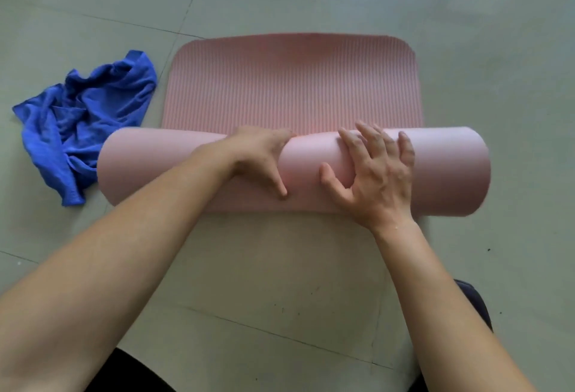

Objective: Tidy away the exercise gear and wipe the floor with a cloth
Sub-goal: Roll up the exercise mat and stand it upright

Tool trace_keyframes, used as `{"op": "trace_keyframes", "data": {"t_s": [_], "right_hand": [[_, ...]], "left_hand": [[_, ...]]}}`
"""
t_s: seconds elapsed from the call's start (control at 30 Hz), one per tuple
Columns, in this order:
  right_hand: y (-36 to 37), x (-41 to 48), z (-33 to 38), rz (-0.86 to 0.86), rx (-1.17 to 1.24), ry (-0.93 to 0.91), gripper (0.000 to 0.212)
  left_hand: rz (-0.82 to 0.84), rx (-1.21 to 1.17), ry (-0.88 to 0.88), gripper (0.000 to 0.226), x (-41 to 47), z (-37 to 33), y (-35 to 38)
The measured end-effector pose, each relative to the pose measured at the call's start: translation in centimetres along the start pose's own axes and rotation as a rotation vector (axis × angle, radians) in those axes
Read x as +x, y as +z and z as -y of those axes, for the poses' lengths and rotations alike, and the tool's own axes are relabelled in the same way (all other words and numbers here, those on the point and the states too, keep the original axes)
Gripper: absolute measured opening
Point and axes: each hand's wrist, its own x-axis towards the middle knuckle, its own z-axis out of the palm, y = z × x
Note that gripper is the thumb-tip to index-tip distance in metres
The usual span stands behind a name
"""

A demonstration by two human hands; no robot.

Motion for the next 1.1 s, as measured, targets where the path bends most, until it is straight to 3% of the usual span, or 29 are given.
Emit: {"op": "trace_keyframes", "data": {"t_s": [0.07, 0.17, 0.3, 0.37, 0.43, 0.5, 0.57, 0.67, 0.77, 0.87, 0.93, 1.1], "right_hand": [[0.2, 0.0, -0.3, 0.028, -0.012, 0.014, 0.069], [1.2, 1.1, -0.4, 0.034, -0.011, 0.024, 0.065], [2.2, 3.5, 0.4, -0.218, 0.081, 0.158, 0.049], [1.9, 3.8, 0.6, -0.286, 0.131, 0.203, 0.045], [1.7, 3.0, 0.5, -0.273, 0.159, 0.19, 0.045], [1.8, 1.6, 0.2, -0.183, 0.174, 0.144, 0.051], [2.0, 0.9, -0.4, -0.041, 0.17, 0.089, 0.065], [1.6, 2.4, -1.3, 0.162, 0.135, 0.025, 0.093], [0.9, 3.7, -1.8, 0.293, 0.042, -0.021, 0.123], [1.2, 2.6, -1.7, 0.319, -0.053, -0.034, 0.148], [2.0, 1.7, -1.6, 0.262, -0.082, -0.029, 0.149], [2.4, 2.6, -2.1, 0.059, -0.131, -0.029, 0.118]], "left_hand": [[0.112, -0.082, 0.021, 0.108, -0.5, -0.3, 0.3], [0.01, 0.001, -0.033, 0.12, -1.7, -0.9, 2.1], [-0.608, 0.036, -0.046, 0.076, -4.1, -2.4, 4.9], [-0.785, 0.096, -0.007, 0.05, -3.7, -2.2, 6.6], [-0.725, 0.113, -0.025, 0.04, -2.2, -1.2, 6.9], [-0.639, -0.015, -0.12, 0.04, 0.2, -0.6, 5.4], [-0.576, -0.143, -0.231, 0.041, 3.0, -0.1, 3.0], [-0.506, -0.096, -0.291, 0.057, 5.6, 0.3, 1.1], [-0.544, -0.036, -0.305, 0.064, 6.4, 0.7, 0.9], [-0.624, 0.019, -0.291, 0.056, 6.8, 0.9, 0.5], [-0.654, 0.057, -0.261, 0.052, 6.7, 0.9, 0.7], [-0.64, -0.012, -0.162, 0.063, 4.7, 1.3, 2.2]]}}
